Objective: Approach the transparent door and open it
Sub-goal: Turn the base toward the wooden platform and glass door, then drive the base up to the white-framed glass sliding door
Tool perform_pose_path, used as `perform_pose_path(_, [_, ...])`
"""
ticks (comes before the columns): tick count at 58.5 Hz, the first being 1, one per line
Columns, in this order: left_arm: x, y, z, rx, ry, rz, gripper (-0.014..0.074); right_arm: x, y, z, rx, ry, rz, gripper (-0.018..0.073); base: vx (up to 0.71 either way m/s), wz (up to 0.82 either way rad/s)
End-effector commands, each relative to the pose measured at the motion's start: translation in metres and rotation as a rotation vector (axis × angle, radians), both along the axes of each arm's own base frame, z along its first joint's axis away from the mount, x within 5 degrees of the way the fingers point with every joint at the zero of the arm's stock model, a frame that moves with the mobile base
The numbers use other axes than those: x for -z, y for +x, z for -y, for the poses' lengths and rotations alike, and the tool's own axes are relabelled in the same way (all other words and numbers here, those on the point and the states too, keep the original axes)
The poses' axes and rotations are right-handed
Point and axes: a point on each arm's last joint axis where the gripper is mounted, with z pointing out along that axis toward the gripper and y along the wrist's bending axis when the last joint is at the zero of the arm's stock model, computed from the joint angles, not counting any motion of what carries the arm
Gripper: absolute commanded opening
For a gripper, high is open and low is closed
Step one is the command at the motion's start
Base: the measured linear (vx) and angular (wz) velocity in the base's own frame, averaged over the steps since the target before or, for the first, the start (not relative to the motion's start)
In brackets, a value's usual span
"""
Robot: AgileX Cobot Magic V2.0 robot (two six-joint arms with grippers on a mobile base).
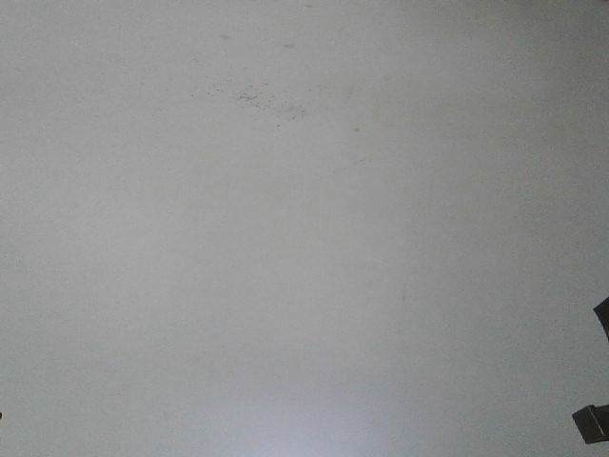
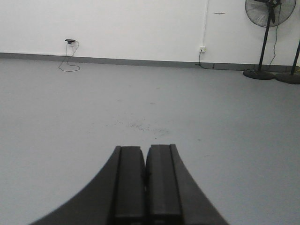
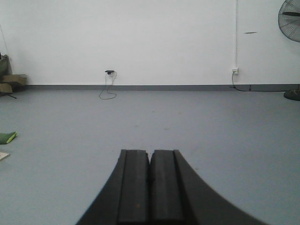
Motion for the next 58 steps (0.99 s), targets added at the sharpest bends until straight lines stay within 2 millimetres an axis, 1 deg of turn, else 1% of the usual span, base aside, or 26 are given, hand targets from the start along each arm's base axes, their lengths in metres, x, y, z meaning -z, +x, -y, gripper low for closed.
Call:
perform_pose_path(1, [-0.0037, -0.0003, -0.0001, 0.001, -0.013, 0.081, -0.0006, -0.0071, -0.0013, 0.0018, 0.018, 0.003, 0.095, -0.0009, 0.44, 0.08])
perform_pose_path(28, [-0.0036, -0.0003, -0.0001, 0.001, -0.013, 0.08, -0.0008, -0.0072, -0.0013, 0.0018, 0.019, 0.003, 0.096, -0.0009, 0.51, 0.15])
perform_pose_path(58, [-0.0036, -0.0003, -0.0001, 0.001, -0.013, 0.08, -0.0006, -0.0072, -0.0013, 0.0018, 0.019, 0.003, 0.096, -0.0009, 0.53, 0.39])
